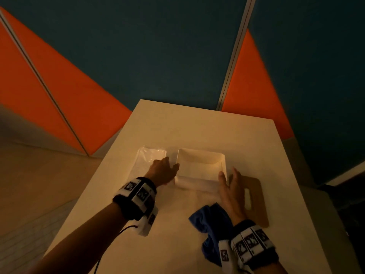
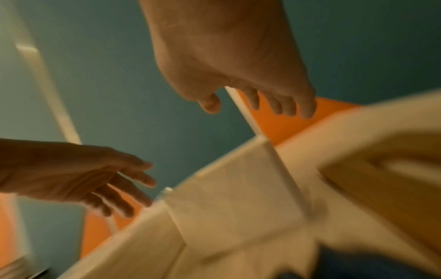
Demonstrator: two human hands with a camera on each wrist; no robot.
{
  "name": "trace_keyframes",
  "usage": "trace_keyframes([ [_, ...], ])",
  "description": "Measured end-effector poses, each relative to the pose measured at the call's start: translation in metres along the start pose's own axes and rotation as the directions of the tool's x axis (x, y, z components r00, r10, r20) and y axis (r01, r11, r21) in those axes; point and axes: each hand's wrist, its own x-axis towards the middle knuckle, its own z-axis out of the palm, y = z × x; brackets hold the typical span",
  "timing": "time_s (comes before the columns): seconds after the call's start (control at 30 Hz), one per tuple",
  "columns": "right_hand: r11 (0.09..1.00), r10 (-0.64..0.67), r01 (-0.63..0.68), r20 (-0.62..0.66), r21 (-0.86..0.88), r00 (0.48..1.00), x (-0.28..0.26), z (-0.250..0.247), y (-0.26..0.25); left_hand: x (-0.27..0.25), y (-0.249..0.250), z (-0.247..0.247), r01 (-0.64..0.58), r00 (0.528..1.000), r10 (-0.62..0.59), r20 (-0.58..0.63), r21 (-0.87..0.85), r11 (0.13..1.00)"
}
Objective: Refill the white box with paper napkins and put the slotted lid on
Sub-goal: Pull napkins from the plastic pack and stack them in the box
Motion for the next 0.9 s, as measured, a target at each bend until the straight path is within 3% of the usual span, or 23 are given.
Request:
trace_keyframes([
  [0.1, 0.980, -0.195, 0.193, -0.048, -0.052, 0.980, -0.013, -0.002, -0.019, -0.032, -0.038, -0.016, -0.062, 0.992, 0.084, -0.093, 0.217, 0.974],
  [0.2, 0.947, -0.318, 0.320, 0.045, -0.033, 0.947, -0.031, 0.008, -0.035, -0.066, -0.086, -0.009, -0.093, 0.995, 0.097, 0.011, 0.404, 0.910],
  [0.27, 0.920, -0.367, 0.384, 0.175, -0.074, 0.913, -0.038, 0.021, -0.048, -0.081, -0.111, 0.003, -0.147, 0.989, 0.139, 0.051, 0.473, 0.869],
  [0.4, 0.872, -0.337, 0.461, 0.483, -0.163, 0.808, -0.031, 0.059, -0.085, -0.085, -0.129, 0.010, -0.170, 0.966, 0.228, -0.120, 0.366, 0.915],
  [0.5, 0.843, -0.294, 0.486, 0.561, -0.230, 0.774, -0.018, 0.078, -0.121, -0.079, -0.135, 0.005, -0.100, 0.951, 0.169, -0.258, 0.262, 0.960],
  [0.6, 0.822, -0.258, 0.491, 0.580, -0.288, 0.773, -0.005, 0.086, -0.146, -0.072, -0.138, 0.005, -0.129, 0.902, 0.193, -0.386, 0.184, 0.974],
  [0.73, 0.806, -0.210, 0.479, 0.589, -0.348, 0.780, 0.010, 0.097, -0.153, -0.057, -0.125, 0.021, -0.099, 0.943, 0.194, -0.269, 0.331, 0.938],
  [0.9, 0.788, -0.174, 0.483, 0.615, -0.382, 0.769, 0.022, 0.104, -0.155, -0.047, -0.126, 0.027, -0.130, 0.919, 0.213, -0.331, 0.255, 0.958],
])
